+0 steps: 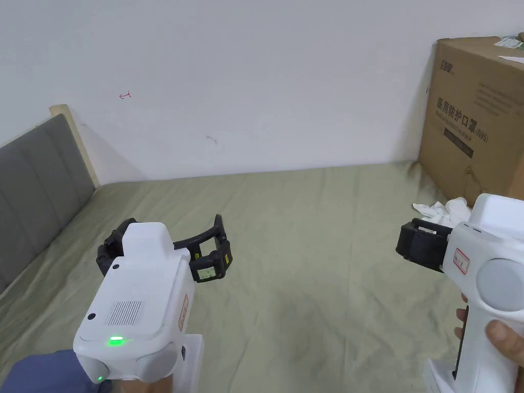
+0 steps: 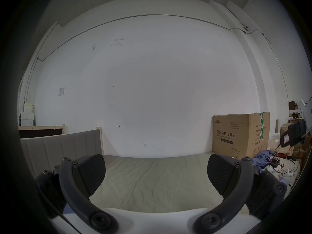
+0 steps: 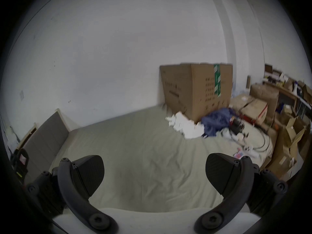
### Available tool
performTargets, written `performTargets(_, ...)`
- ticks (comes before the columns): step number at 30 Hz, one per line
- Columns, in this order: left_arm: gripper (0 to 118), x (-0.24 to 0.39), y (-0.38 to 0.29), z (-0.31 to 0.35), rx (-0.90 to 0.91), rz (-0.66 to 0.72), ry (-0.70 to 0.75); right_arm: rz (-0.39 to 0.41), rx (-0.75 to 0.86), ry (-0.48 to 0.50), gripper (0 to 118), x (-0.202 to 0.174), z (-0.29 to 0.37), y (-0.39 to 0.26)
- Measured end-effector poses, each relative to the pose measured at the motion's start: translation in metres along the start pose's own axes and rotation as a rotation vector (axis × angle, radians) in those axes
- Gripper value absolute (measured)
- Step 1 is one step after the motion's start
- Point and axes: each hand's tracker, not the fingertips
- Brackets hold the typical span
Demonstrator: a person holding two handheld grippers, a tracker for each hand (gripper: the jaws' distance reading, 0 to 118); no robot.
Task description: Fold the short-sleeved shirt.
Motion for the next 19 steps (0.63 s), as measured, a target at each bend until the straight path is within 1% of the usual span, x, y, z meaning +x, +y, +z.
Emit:
performTargets(2, 118, 0.000, 0.000, 0.000, 0.000, 0.001, -0.005, -0.051, -0.010, 0.037, 118, 0.004, 0.005, 0.000)
performTargets(3, 118, 0.000, 0.000, -0.001, -0.001, 0.001, -0.006, -0.071, -0.004, 0.024, 118, 0.003, 0.006, 0.000)
performTargets(7, 118, 0.001, 0.000, -0.001, 0.005, -0.004, -0.006, -0.083, -0.002, 0.042, 118, 0.004, 0.007, 0.001)
performTargets(9, 118, 0.001, 0.000, -0.001, 0.004, -0.004, -0.007, -0.076, 0.015, 0.042, 118, 0.003, 0.008, 0.001)
performTargets(11, 118, 0.000, 0.000, -0.001, 0.004, -0.004, -0.006, -0.048, 0.051, 0.054, 118, 0.003, 0.008, 0.001)
performTargets(13, 118, 0.000, 0.000, -0.001, 0.005, -0.003, -0.005, -0.013, 0.087, 0.042, 118, -0.001, 0.013, -0.001)
performTargets(16, 118, 0.000, 0.000, -0.001, 0.005, -0.004, -0.004, 0.007, 0.116, 0.027, 118, -0.003, 0.015, -0.001)
performTargets(19, 118, -0.001, 0.001, -0.001, 0.006, -0.004, -0.005, 0.000, 0.109, 0.029, 118, -0.003, 0.014, 0.002)
